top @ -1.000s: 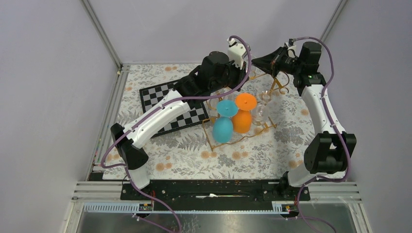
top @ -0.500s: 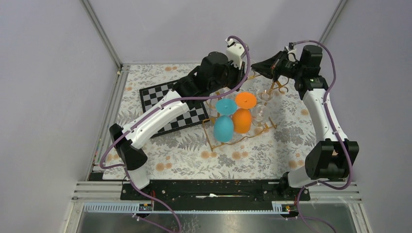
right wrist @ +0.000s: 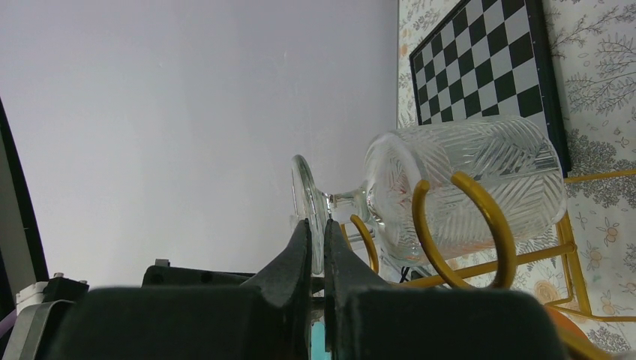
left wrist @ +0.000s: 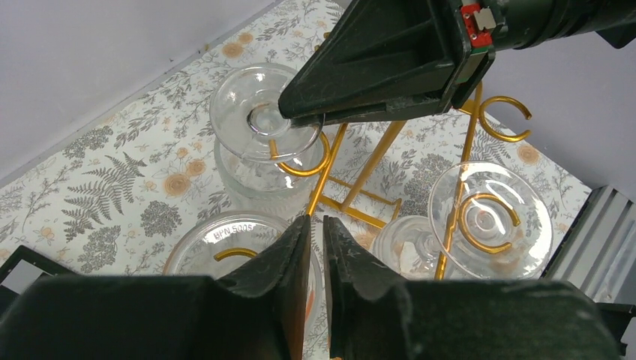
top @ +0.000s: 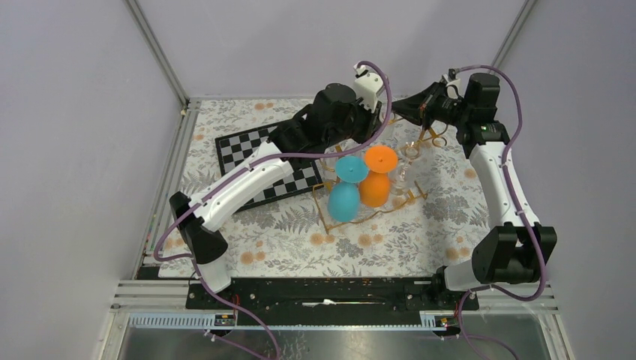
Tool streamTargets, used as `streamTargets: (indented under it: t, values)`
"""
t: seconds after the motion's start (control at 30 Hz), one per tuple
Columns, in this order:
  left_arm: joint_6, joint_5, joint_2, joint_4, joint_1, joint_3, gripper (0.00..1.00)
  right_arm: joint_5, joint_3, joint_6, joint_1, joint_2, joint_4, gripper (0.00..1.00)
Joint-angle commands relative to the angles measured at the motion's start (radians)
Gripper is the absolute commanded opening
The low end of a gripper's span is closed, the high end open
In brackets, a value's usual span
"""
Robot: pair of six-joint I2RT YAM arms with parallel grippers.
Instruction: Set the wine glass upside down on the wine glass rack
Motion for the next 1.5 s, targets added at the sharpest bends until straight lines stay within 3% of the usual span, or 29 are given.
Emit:
streamTargets:
  t: [0.0,0.5,0.73,1.47]
  values:
    - [0.051,-0.038,-0.025,-0.007,-0.017,0.06,0.19,-0.02,-0.009,-0.008,0.009,-0.087,0.03,0.0]
    - [0.096,-0.053,-0.004,-0.034,-0.036,0.085,0.22,0.004,-0.073,0.021,0.009,-0.108,0.086,0.0]
    - [0.122,-0.013,-0.004,-0.046,-0.052,0.099,0.0,0.006,-0.077,0.038,0.009,-0.107,0.112,0.0]
    - [0.066,-0.064,0.113,-0.069,-0.068,0.158,0.0,0.0,-0.088,0.038,0.008,-0.129,0.105,0.0]
